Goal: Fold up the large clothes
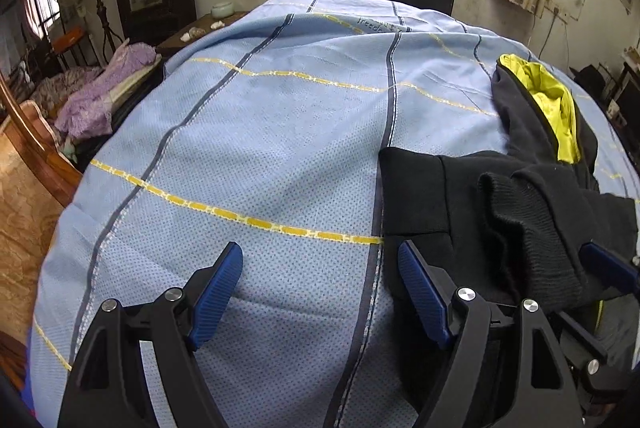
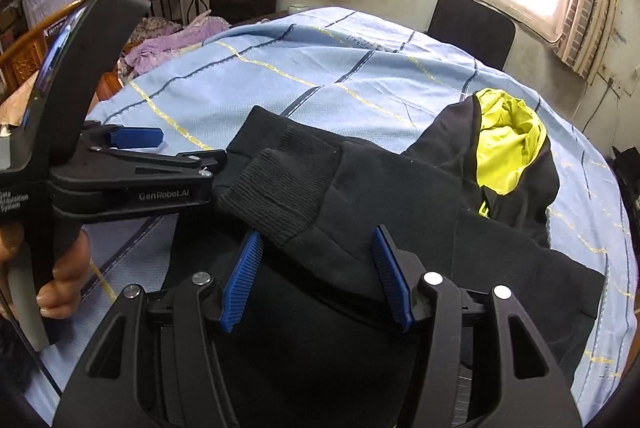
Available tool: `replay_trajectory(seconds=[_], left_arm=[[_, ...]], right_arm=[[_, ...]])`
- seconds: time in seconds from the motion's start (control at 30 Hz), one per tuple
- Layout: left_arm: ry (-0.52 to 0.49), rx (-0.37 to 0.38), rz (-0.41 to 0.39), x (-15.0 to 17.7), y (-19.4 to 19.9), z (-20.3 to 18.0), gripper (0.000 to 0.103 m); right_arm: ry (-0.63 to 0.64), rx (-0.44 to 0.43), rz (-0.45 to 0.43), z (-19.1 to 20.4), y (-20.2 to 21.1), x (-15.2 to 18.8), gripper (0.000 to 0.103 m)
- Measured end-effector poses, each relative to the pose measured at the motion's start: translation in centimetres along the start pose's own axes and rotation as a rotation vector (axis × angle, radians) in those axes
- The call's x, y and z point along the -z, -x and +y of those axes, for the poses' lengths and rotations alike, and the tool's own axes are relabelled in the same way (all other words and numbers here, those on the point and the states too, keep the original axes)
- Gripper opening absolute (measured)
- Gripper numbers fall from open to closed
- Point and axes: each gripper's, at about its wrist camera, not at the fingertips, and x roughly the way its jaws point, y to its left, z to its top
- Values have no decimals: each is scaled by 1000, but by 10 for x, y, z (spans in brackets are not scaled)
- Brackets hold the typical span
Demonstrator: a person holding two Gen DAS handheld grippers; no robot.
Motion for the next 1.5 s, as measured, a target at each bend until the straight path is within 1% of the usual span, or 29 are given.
replay_trajectory(seconds=[0.1, 0.2, 0.33, 0.47, 0.53, 0.57, 0.63, 0.67, 0.7, 0.73, 0.77, 0.8, 0.83, 0.9, 0.97, 1.0, 1.07, 1.13, 1.17, 1.23, 1.3, 1.33, 1.37, 1.43, 1.47, 1.5], left_arm=[[-32, -25, -9, 1, 0, -5, 80], [-50, -41, -13, 2, 0, -8, 80], [-53, -43, -10, 2, -1, -8, 81], [-50, -41, -8, 2, -1, -7, 81], [-51, -42, -9, 2, -1, -7, 81], [-52, -43, -9, 2, -1, -7, 81], [-51, -44, -9, 2, -1, -7, 81], [-51, -42, -9, 2, -1, -8, 81], [-48, -39, -7, 2, -1, -7, 81], [-46, -36, -6, 2, -1, -7, 81], [-44, -33, -5, 1, -2, -6, 81], [-42, -32, -3, 2, -2, -6, 81], [-40, -30, -2, 1, -2, -6, 81], [-38, -29, 0, 1, -2, -6, 81], [-40, -34, -2, 1, -2, -7, 81], [-42, -36, -4, 2, -1, -7, 81], [-42, -39, -7, 2, -1, -8, 81], [-45, -41, -9, 2, -1, -8, 81], [-46, -42, -11, 3, -1, -8, 81], [-47, -43, -13, 3, 0, -8, 81], [-51, -46, -15, 3, 0, -9, 81], [-54, -45, -16, 4, -1, -9, 82], [-59, -48, -19, 4, -1, -10, 82], [-69, -62, -26, 5, -1, -12, 85], [-74, -67, -30, 5, -1, -13, 85], [-79, -72, -32, 5, 0, -14, 85]], right_arm=[[-15, -19, 2, -4, 0, -1, 55], [-51, -60, 6, -11, 0, -1, 55], [-156, -158, 39, -27, -5, -3, 56], [-240, -236, 50, -42, -5, -2, 56], [-268, -242, 43, -45, -4, -2, 55], [-268, -226, 30, -44, -3, -2, 55], [-201, -136, 2, -32, 0, -4, 55], [-111, -48, -15, -16, -1, -6, 55], [-62, -6, -22, -8, -2, -7, 54], [1, 52, -30, 4, -5, -7, 50], [27, 78, -30, 9, -8, -7, 39], [43, 89, -26, 14, -11, -8, 20], [33, 91, -29, 14, -11, -8, 14], [-9, 87, -68, 5, -1, -10, 14], [-52, 101, -115, -9, 16, -11, 14], [-92, 106, -142, -22, 29, -11, 14], [-182, 113, -166, -53, 49, -9, 14], [-273, 117, -165, -83, 60, -3, 14], [-356, 118, -157, -109, 67, 5, 14], [-459, 118, -142, -140, 70, 18, 14], [-588, 106, -113, -177, 66, 42, 13], [-644, 84, -92, -190, 62, 54, 13], [-716, 28, -58, -205, 52, 71, 13], [-812, -42, 10, -219, 31, 98, 13], [-828, -65, 28, -221, 23, 105, 14], [-826, -73, 24, -220, 19, 109, 14]])
